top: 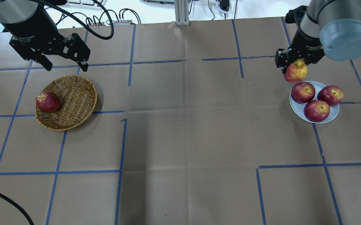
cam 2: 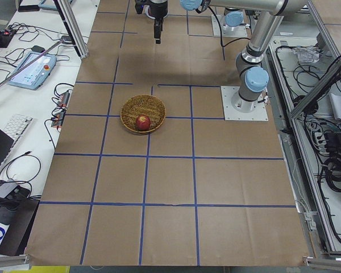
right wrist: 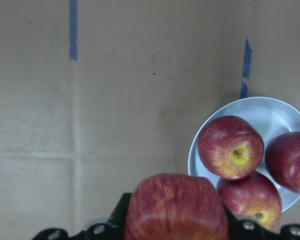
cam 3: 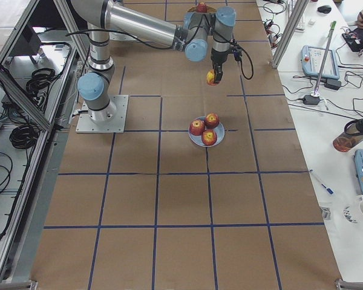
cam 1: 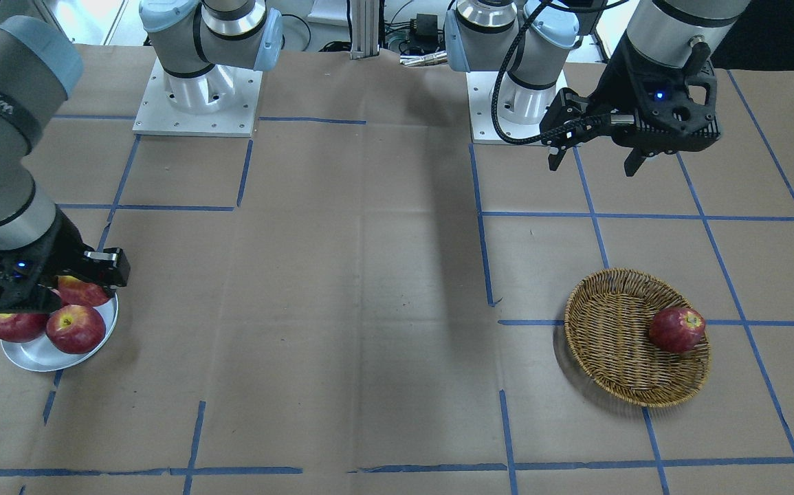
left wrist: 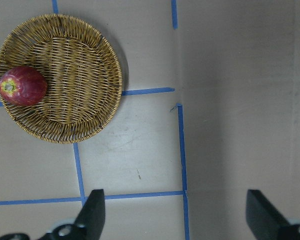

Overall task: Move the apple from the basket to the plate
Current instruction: 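Carry the apple with the right gripper onto the white plate, then release the apple on the plate by opening the right gripper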

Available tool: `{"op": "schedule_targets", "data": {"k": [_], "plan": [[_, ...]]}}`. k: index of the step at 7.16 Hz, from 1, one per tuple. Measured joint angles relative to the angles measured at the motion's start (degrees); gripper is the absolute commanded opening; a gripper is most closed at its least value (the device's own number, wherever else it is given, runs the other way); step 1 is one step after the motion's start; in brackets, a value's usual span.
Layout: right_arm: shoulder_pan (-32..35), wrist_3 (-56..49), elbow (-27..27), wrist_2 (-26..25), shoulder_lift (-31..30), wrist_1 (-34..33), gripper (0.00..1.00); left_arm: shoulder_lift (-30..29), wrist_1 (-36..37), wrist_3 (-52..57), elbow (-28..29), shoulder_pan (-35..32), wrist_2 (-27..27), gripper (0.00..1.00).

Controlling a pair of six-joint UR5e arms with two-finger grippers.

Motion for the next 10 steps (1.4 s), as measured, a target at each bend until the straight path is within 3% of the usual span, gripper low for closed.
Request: {"op": "schedule_targets", "data": {"k": [3,5,8,9,10], "plan": [[-8.8,-10.3,1.9,0.5,1.2,-2.3,0.55,-0.1,0.0,0.1,0.0,-0.1,-0.3,0.99],[-10.4,-13.0,3.8,0.4,4.2,-7.3,0.55,0.2,0.0,0.1,0.2,-0.4,-0.5,0.99],[-12.3,-14.5,6.4,0.3,5.5,-9.0,0.57,0.0,0.0,-0.7,0.2,-0.6,-0.3,0.99],[-12.7,-14.7,6.8,0.4,5.6,-9.1,0.75,0.0,-0.1,-0.7,0.2,-0.6,-0.1,0.99],[-12.8,-14.8,6.9,0.5,5.7,-9.2,1.0,-0.1,-0.2,-0.7,0.3,-0.6,0.1,0.99]]}}
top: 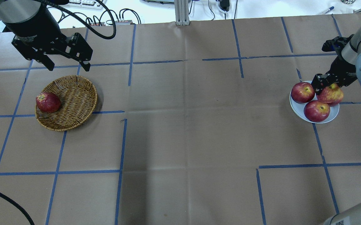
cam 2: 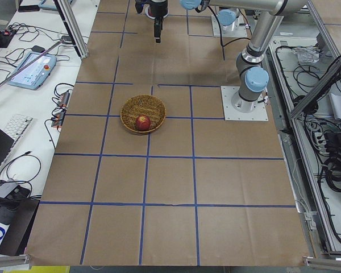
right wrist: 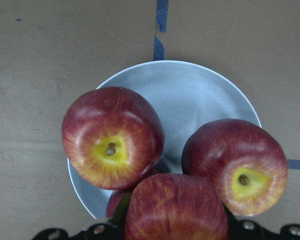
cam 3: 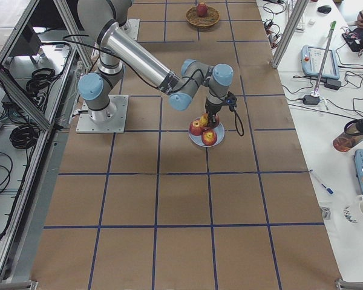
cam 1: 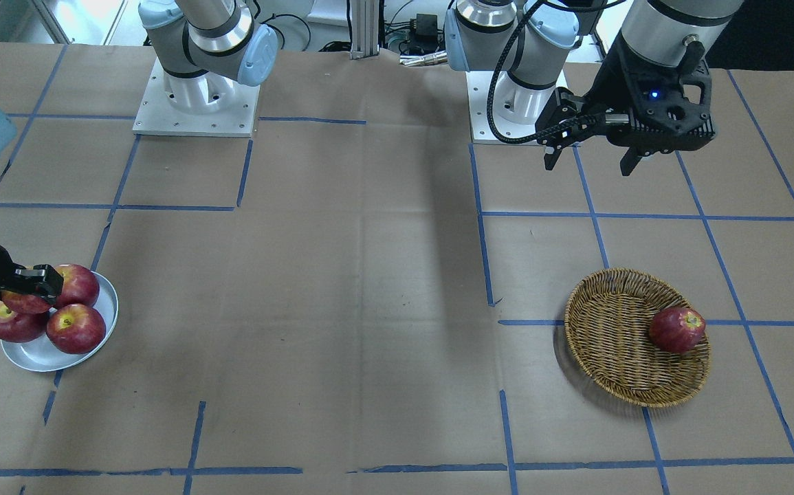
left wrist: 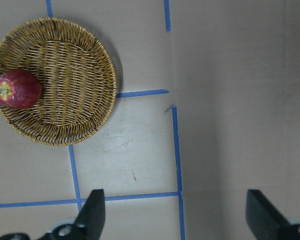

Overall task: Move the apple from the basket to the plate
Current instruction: 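Release the apple on the plate by opening the right gripper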

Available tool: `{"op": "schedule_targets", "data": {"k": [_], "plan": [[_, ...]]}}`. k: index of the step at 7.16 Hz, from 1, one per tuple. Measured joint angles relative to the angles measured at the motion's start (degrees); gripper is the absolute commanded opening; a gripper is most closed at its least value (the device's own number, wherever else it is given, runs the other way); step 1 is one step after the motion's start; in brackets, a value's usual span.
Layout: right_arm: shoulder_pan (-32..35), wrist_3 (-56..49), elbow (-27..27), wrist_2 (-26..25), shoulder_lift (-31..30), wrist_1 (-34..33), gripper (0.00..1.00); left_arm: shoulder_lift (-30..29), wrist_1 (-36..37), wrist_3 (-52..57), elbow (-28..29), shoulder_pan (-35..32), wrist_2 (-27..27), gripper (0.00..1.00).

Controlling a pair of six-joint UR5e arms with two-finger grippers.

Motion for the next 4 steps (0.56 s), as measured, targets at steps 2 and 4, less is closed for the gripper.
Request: {"op": "schedule_targets", "data": {"k": [2,4], "plan": [[-0.1,0.1,-0.2,0.0,0.0,0.0,1.0,-0.2,0.0,0.0,0.2,0.0,0.1,0.99],[0.0,0.3,-0.9,0.0,-0.7,0.1,1.0,-0.2,0.1,0.0,0.2,0.0,0.1,0.99]]}}
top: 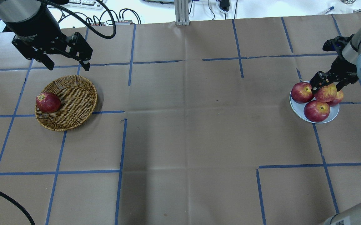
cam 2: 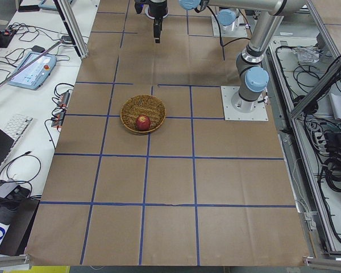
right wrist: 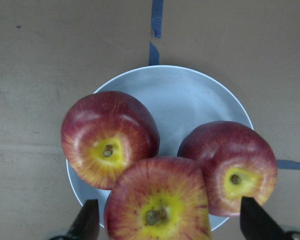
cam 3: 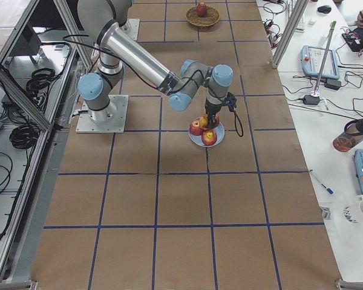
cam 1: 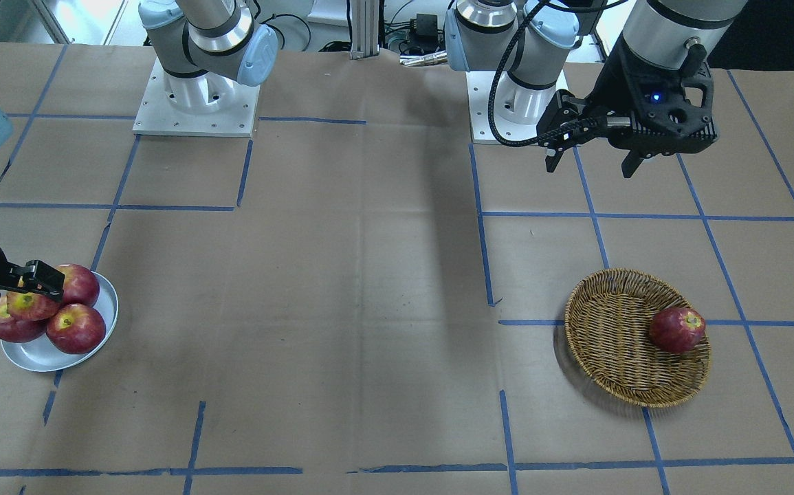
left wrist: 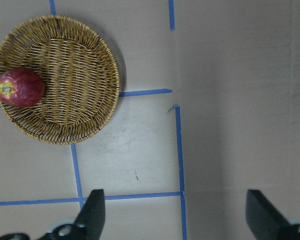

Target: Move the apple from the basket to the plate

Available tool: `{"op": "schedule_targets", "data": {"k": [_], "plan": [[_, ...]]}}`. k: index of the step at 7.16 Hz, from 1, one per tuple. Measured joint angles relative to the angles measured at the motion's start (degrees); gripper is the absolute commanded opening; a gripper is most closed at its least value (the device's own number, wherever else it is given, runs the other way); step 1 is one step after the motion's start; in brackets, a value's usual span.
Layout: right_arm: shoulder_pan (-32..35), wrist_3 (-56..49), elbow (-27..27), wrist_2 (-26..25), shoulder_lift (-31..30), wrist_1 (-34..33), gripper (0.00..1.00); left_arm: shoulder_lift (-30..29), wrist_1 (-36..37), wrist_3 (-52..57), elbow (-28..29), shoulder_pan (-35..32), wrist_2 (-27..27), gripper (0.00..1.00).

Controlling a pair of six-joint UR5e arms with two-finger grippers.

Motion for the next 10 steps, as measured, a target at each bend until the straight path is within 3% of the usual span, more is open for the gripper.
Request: {"op": "schedule_targets", "data": {"k": [2,5,7,10], "plan": [[1.1,0.3,-4.1,1.8,-2.0,2.7,1.0,0.1,0.0,0.0,0.0,0.0,-0.1,0.99],[6.8,7.9,-11.1,3.5,-7.0,17.5,1.0,0.2,0.0,0.0,0.0,0.0,-0.1,0.99],[13.8,18.8,-11.5,3.2,-12.6,24.0,1.0,0.1,0.0,0.0,0.1,0.0,0.0,0.99],[23.1,30.9,-11.7,2.9,-15.6,25.7,1.0,0.1,0.0,0.0,0.1,0.0,0.0,0.99]]}}
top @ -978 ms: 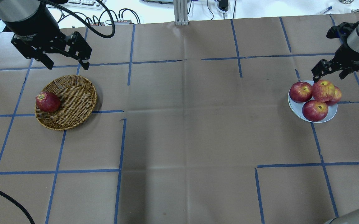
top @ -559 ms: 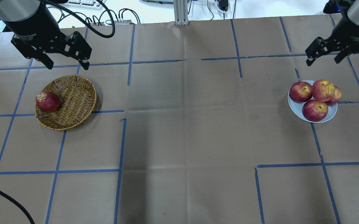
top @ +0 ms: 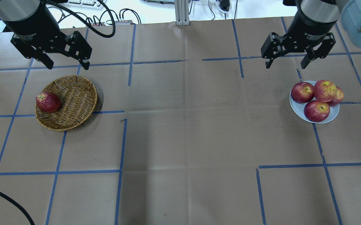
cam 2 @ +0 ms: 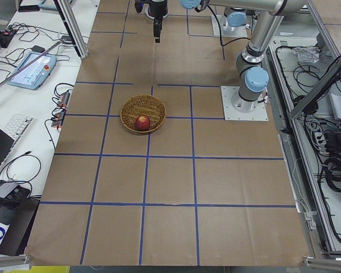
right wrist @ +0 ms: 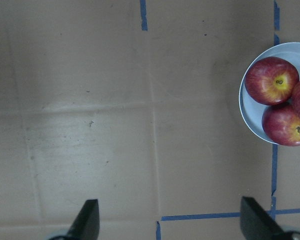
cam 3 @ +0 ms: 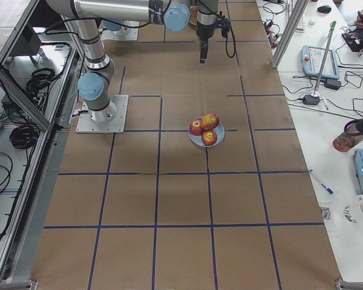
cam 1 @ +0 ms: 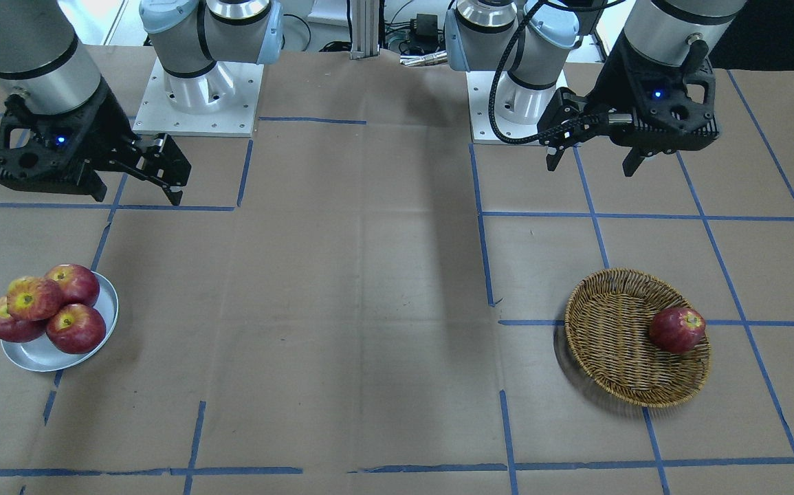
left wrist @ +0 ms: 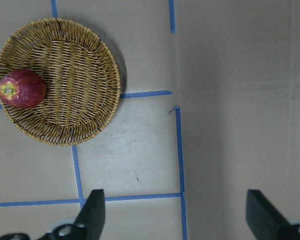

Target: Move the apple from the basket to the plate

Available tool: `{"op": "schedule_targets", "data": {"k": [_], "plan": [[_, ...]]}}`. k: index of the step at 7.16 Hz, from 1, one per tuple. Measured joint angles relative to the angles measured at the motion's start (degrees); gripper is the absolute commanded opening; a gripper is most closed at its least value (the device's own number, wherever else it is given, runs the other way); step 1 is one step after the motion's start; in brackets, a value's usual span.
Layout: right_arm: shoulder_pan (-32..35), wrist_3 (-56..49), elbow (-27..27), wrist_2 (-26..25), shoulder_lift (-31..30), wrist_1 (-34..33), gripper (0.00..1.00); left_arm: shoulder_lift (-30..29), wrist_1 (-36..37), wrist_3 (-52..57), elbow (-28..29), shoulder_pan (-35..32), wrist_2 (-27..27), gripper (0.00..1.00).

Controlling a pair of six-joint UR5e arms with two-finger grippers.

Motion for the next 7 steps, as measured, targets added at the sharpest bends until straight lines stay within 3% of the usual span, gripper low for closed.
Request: {"op": "schedule_targets", "data": {"k": [3,7], "plan": [[3.7,3.5,0.2,-1.8,-0.4,-0.1,1.0,0.3,-0.1,0.0,-0.1,0.0,0.0,0.99],[3.8,3.3,0.5,-2.6,-0.3,-0.4,1.0,0.4,-0.1,0.0,-0.1,-0.1,0.0,0.99]]}}
